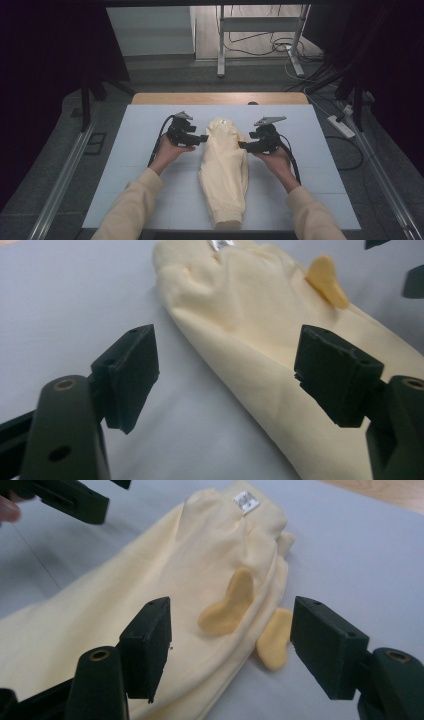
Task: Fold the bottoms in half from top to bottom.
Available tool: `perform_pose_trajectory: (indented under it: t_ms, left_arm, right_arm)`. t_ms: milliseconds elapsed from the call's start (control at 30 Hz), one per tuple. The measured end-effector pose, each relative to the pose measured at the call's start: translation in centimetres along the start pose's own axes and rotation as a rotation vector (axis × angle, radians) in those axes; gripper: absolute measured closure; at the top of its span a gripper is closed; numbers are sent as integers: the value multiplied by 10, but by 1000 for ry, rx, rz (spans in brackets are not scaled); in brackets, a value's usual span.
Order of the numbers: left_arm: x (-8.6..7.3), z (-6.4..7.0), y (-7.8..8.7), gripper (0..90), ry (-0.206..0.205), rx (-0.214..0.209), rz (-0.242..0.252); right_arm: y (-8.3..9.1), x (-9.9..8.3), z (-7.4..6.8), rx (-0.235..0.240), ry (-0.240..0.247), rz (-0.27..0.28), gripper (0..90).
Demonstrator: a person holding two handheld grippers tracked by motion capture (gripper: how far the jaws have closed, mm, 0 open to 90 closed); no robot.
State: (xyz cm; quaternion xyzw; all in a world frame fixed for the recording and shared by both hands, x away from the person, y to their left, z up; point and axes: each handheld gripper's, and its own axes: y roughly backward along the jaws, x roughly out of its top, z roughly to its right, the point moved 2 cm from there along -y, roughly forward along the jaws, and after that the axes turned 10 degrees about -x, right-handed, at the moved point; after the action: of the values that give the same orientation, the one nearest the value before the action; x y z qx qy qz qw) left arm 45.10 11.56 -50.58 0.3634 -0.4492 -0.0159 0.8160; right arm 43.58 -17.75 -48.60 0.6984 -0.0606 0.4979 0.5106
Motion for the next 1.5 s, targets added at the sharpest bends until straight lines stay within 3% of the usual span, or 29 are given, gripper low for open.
perform_pose_trajectory:
  t_ms: [200,333,567,800,1067,1300,1500]
  left_arm:
    - [9,-10,-7,242,14,14,-1]
    - [15,-11,-8,237,7,7,17]
    - [22,-12,-16,241,2,22,4]
    - [22,-22,-28,257,12,43,-17]
    - [18,-34,-41,272,52,42,-39]
    - [14,-36,-50,294,54,20,-71]
    - [13,-32,-57,336,41,4,-104]
  right_arm:
    - [-10,6,5,-6,5,-19,333]
    - [-19,11,5,-2,-3,-28,333]
    - [-33,20,3,-7,-6,-35,334]
    - [-49,20,9,-30,-15,-68,333]
    - [-65,19,21,-41,-57,-103,334]
    - [-77,18,21,-50,-23,-158,339]
    - [-85,12,20,-15,-18,-191,367]
